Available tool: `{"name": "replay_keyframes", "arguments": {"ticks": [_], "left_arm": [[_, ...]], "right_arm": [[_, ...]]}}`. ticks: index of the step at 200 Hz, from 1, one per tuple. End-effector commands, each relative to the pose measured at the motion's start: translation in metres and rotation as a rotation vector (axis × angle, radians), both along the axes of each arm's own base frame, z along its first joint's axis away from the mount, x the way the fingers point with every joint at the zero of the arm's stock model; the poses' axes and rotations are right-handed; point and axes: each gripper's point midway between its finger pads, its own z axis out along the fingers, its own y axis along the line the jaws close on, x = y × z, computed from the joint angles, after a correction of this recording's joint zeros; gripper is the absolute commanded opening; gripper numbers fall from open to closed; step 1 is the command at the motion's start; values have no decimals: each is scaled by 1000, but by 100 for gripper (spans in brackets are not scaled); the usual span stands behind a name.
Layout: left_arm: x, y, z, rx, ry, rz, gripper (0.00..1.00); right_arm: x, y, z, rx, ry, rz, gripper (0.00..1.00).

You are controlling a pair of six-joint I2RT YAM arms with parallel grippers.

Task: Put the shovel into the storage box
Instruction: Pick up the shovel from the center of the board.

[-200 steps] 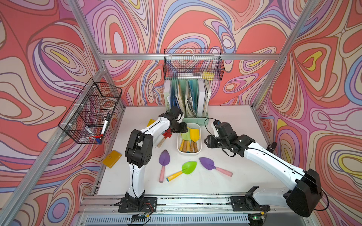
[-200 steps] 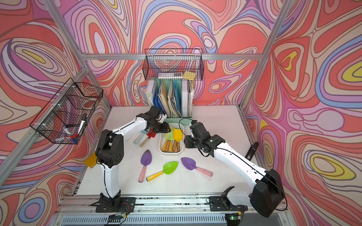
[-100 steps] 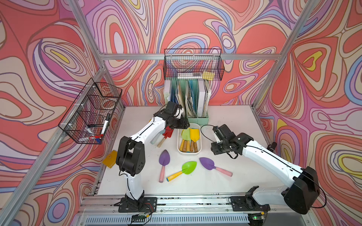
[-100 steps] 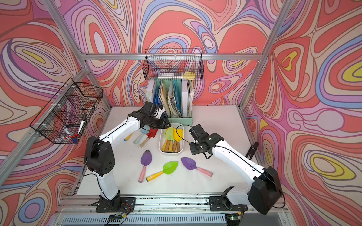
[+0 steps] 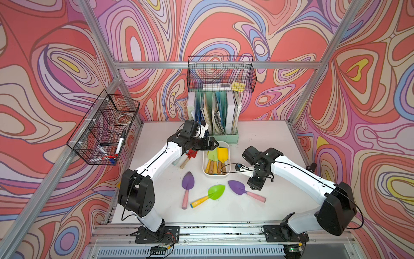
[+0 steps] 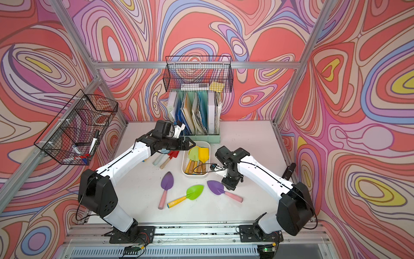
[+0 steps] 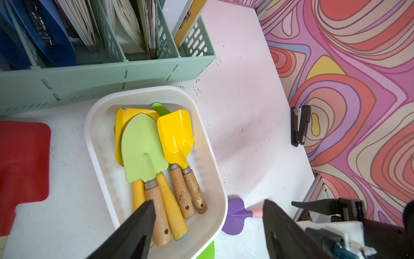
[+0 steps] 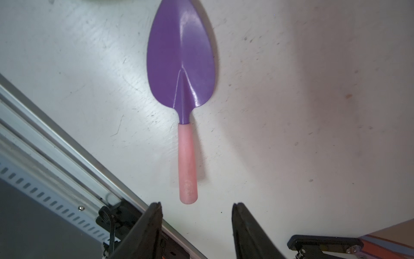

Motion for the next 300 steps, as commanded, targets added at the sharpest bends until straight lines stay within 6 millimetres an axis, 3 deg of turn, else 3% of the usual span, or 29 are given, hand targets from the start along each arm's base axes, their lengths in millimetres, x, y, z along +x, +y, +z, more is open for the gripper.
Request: {"name": "replay_keyframes", "arguments": {"ticks": [1, 37, 106, 142, 202, 219, 275, 300], "left_arm": [[-8, -4, 26, -63, -44, -13, 82], [-14, -4, 35, -71, -53, -20, 83], [-16, -3, 40, -74, -57, -18, 84], [-16, -2, 40, -66, -57, -19, 85], [-13, -5, 37, -68, -44, -22, 85], [-13, -5, 37, -67, -44, -21, 85], [-14, -5, 40, -67, -46, -22, 85], [-15, -5, 43, -75, -49, -25, 85]], "right_arm": [[-33, -5, -12, 23, 130, 106, 54], [-42, -9, -41, 6, 174, 94, 55], [-17, -8, -78, -67, 137, 69, 54], [-9, -7, -89, -80, 114, 60, 54], [-15, -18, -105, -138, 138, 52, 51], [-14, -20, -107, -154, 139, 45, 44], [-9, -19, -110, -167, 132, 32, 0], [-5, -15, -103, -143, 116, 30, 0]]}}
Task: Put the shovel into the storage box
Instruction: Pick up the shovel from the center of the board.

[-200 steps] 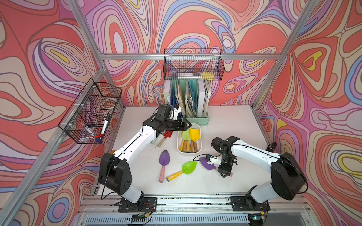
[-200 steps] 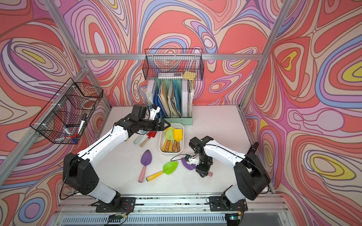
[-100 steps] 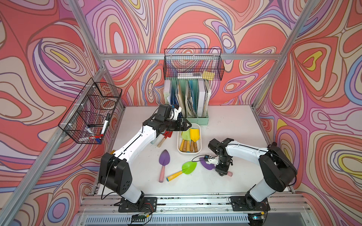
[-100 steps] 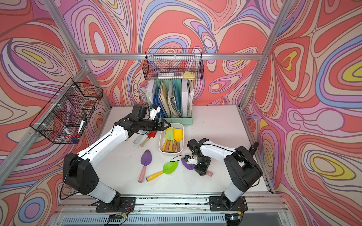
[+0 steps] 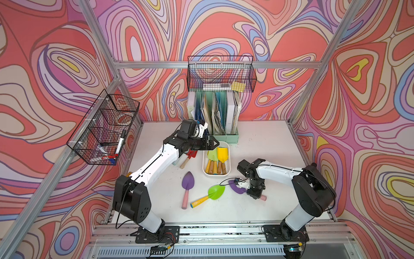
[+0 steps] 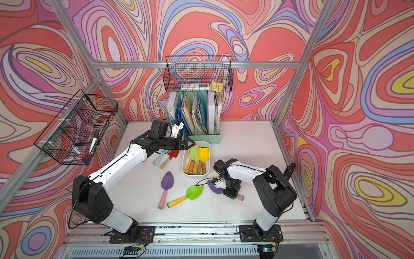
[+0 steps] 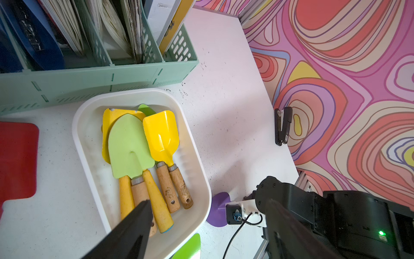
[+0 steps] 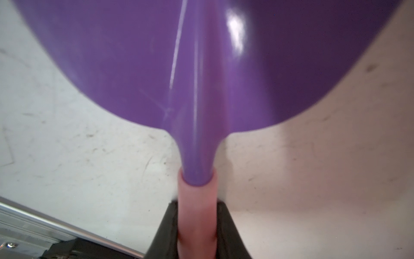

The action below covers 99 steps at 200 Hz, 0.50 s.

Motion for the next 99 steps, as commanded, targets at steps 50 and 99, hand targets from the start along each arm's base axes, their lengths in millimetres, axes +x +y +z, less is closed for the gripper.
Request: {"name": "replay_keyframes", "arguments": {"ticks": [50, 99], "left_arm": [[-3, -2, 17, -24, -22, -8, 85], [2, -8, 10, -70, -9, 9, 84]], "right_arm": [[29, 14, 49, 114, -216, -12, 0], [53, 20, 113, 208, -429, -44, 0]]}}
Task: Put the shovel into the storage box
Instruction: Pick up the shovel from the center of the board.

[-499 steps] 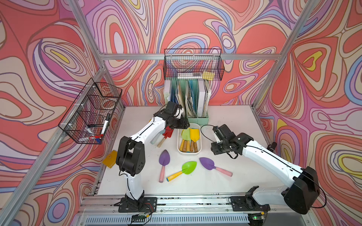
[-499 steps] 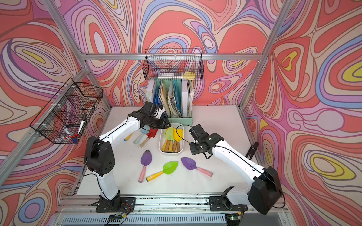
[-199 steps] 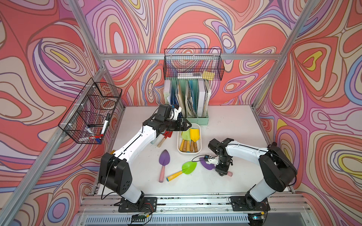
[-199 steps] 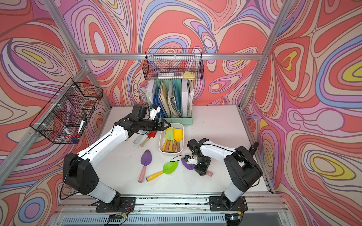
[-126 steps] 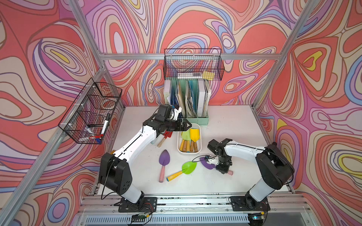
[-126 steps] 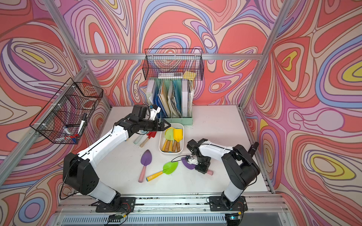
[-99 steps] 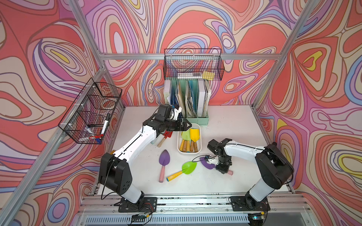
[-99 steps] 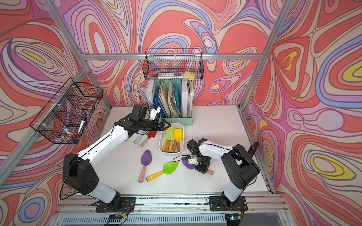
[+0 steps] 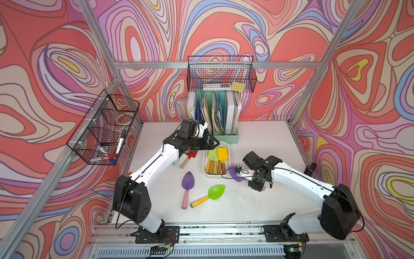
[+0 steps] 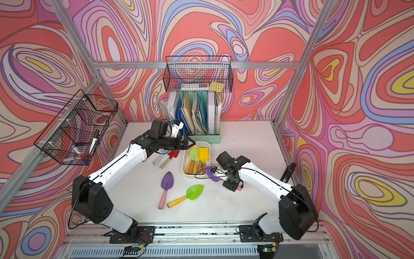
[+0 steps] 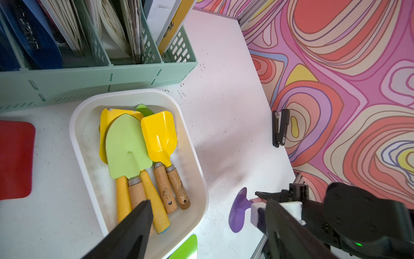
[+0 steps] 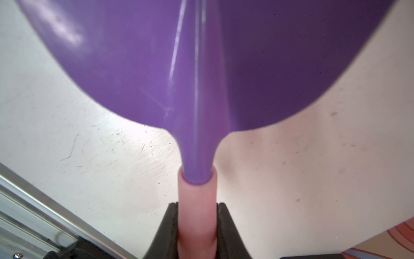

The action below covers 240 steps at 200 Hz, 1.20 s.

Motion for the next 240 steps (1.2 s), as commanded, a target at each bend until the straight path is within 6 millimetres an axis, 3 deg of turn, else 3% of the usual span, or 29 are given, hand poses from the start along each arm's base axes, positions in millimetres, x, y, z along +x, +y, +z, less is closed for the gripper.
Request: {"name": "replay_keyframes", "arguments": {"ticks": [1, 44, 94, 132, 240], "left_arm": [[0, -6, 7, -47, -17, -3, 84], [0, -25, 7, -93, -33, -32, 83], [2, -34, 2, -132, -35, -24, 82], [3, -34, -5, -134, -27, -18, 80], [11, -50, -22, -170, -13, -36, 69]], "right_arm": [[13, 2, 28, 35, -94, -41, 0], [53, 23, 61, 137, -194, -234, 0], [84, 43, 47, 166, -149, -465, 0], [91, 66, 47, 275, -113, -511, 0], [92, 91, 71, 437, -86, -511, 0]]}}
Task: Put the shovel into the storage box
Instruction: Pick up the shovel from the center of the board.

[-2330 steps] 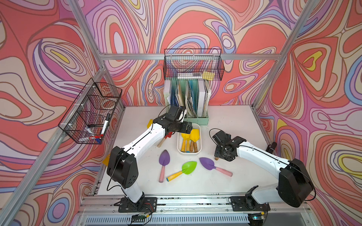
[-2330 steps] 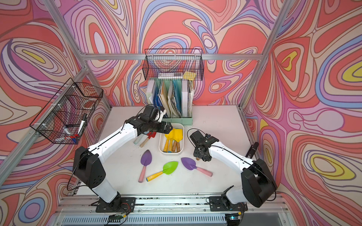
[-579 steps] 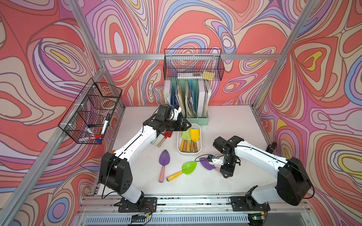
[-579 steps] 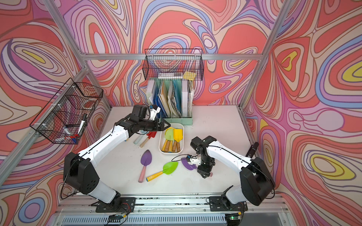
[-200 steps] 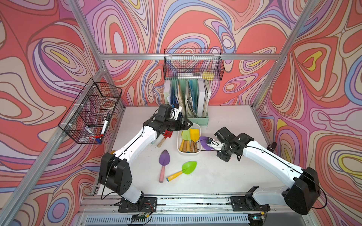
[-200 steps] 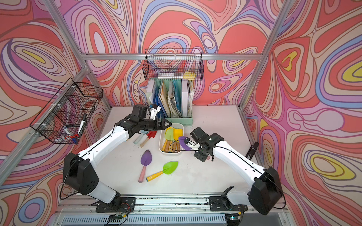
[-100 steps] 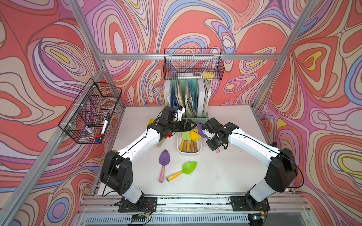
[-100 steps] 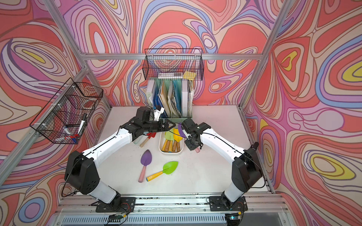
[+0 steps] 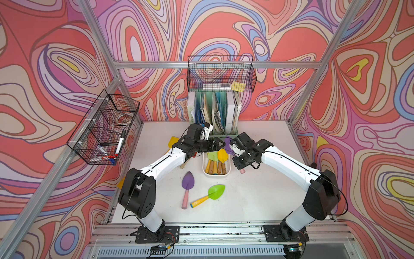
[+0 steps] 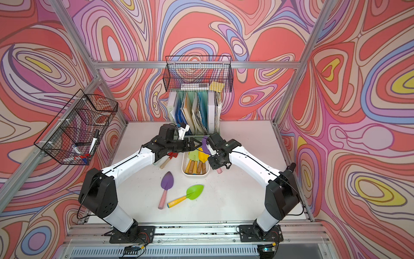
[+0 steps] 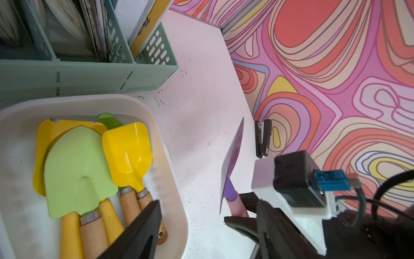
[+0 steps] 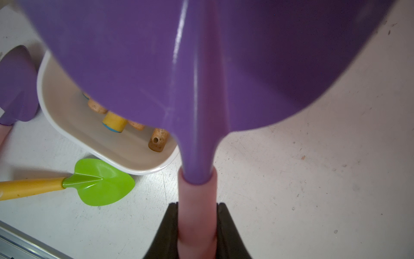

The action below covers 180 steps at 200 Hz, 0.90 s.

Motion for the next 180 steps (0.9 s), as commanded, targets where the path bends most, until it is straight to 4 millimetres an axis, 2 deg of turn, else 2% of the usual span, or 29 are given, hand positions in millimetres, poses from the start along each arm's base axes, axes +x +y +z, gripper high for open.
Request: {"name": "replay_keyframes", "arguments": {"ticks": [1, 76, 113, 150, 180], "left_arm": [[1, -11, 3, -35, -22, -26, 68], [4, -20, -3, -32, -17, -39, 45], [6, -21, -3, -22, -27, -29, 32], [8, -24, -6, 12, -33, -27, 25], [9, -25, -8, 31, -32, -21, 15]], "right_arm": [[7, 12, 28, 92, -57, -1, 0], [5, 22, 38, 141, -48, 24, 0], [4, 24, 38, 148, -35, 30, 0], [4, 27, 38, 160, -25, 24, 0], [4, 27, 38, 164, -22, 21, 0]]}}
